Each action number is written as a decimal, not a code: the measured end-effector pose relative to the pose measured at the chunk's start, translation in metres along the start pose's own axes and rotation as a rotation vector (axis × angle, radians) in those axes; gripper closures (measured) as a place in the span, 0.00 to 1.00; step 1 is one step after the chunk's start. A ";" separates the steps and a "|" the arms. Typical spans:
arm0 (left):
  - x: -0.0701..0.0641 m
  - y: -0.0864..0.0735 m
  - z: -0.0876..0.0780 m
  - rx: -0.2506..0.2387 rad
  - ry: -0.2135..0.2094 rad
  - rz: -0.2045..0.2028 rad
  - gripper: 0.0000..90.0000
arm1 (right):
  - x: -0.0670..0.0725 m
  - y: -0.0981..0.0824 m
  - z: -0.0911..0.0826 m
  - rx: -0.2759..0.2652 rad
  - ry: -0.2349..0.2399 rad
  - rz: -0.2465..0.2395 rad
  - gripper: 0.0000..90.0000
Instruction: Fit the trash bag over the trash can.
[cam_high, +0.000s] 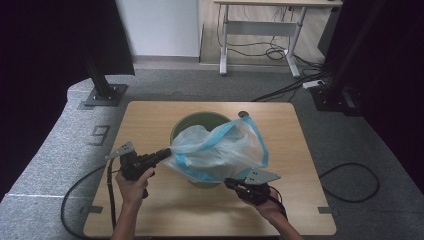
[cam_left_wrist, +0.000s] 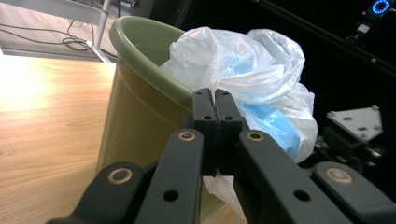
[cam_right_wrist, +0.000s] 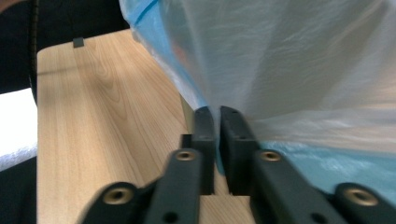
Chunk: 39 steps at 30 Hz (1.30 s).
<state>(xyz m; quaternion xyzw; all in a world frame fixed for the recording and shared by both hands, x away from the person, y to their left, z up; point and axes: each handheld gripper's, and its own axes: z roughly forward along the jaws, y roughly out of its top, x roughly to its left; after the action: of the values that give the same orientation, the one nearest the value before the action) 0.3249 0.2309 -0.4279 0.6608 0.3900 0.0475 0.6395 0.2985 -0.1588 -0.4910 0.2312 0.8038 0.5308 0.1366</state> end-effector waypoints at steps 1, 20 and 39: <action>0.000 0.000 0.000 0.000 0.000 0.000 0.99 | 0.000 0.000 0.000 0.000 0.000 0.000 0.91; 0.003 0.005 -0.004 -0.013 0.044 -0.009 0.99 | -0.046 0.073 -0.091 -0.197 -0.214 0.001 0.66; 0.000 0.011 -0.003 -0.008 0.052 0.010 0.99 | -0.107 0.105 -0.051 -0.175 -0.272 0.056 0.60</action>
<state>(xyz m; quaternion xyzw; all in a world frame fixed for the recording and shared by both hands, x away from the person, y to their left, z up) 0.3286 0.2352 -0.4175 0.6586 0.4029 0.0694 0.6318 0.3904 -0.2201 -0.3769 0.3106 0.7219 0.5661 0.2487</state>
